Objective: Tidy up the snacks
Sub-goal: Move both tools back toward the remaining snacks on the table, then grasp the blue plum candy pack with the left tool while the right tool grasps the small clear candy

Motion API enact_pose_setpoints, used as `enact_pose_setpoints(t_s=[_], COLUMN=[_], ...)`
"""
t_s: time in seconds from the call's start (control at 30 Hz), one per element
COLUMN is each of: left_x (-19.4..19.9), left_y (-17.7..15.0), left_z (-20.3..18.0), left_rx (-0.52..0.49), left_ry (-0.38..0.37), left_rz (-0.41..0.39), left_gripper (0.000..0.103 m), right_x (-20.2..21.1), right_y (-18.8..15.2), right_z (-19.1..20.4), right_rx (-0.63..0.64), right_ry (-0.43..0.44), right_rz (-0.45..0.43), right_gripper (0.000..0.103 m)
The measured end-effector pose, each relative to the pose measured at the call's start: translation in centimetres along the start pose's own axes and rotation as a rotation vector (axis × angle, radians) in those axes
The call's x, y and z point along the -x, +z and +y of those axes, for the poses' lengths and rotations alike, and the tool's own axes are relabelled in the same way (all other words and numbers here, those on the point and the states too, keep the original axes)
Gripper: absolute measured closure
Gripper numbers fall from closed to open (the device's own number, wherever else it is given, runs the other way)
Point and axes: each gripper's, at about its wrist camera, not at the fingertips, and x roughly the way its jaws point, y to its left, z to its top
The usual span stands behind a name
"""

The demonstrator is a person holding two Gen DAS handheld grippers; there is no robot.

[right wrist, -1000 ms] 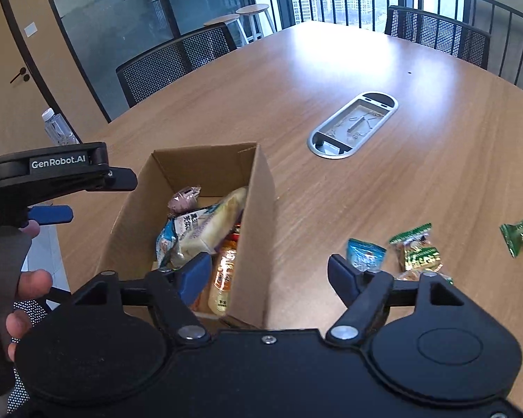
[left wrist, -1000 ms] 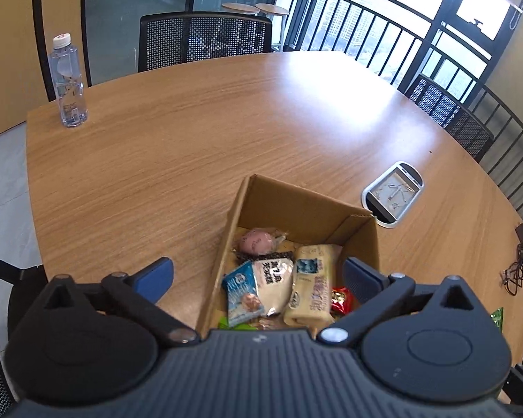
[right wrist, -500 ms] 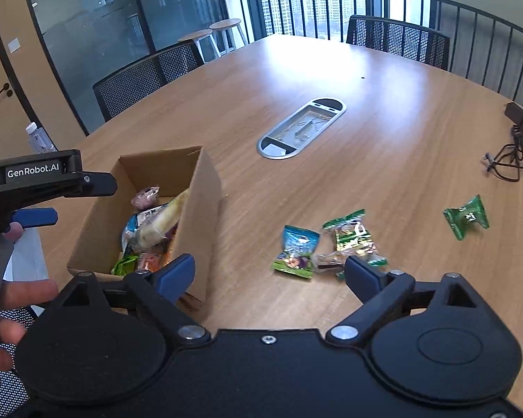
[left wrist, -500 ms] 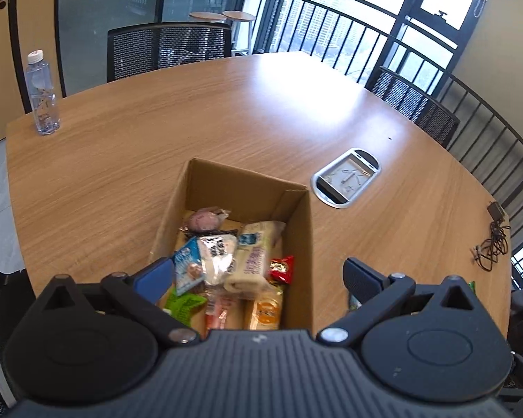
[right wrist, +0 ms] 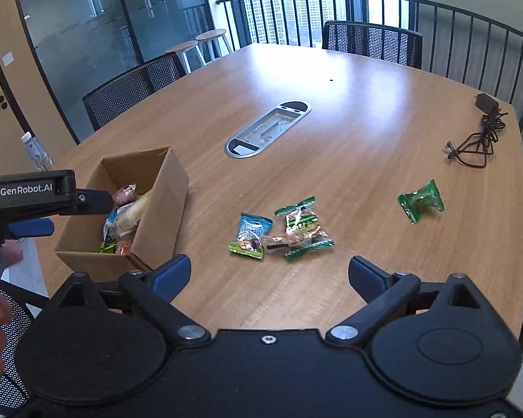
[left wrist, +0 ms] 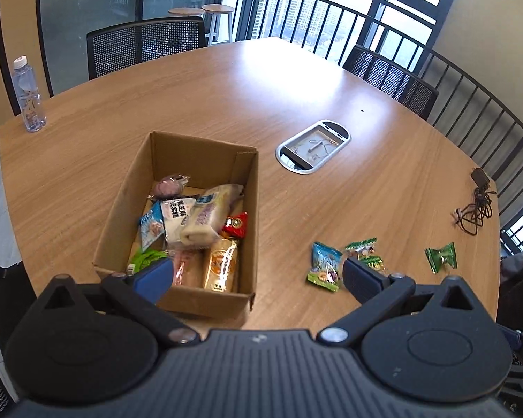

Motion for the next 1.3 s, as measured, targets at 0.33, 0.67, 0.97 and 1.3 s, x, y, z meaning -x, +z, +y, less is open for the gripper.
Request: enact_pose_setpoints(t_s=[0.33,0.67,0.97,1.3], left_x=[0.6,-1.1,-5.1,-10.0], left_y=[-1.0,0.0,1.3,2.3], left_z=[-3.2,-4.8,-5.5,-6.5], left_rx=[-0.091,-0.177,-0.216,-0.236], left_ry=[-0.053,-0.102,-0.148,-0.167], left_rz=[-0.008,0.012,0.098,0.205], left_gripper=[0.001,0.01,0.022,0.027], right_x=[0.6,-0.7,-3.6,-7.2], right_y=[-1.0,-0.5,-0.3,-0.9], right_z=[-2.5,-3.7,-4.4,-5.3], right_rx=[-0.07,-0.19,-0.357,-0.603], right_ry=[0.009,0.027,0.052,0.043], right_rz=[-0.01,-0.008,0.012,0.032], right_gripper=[0.013,0.027,0.041,0.045])
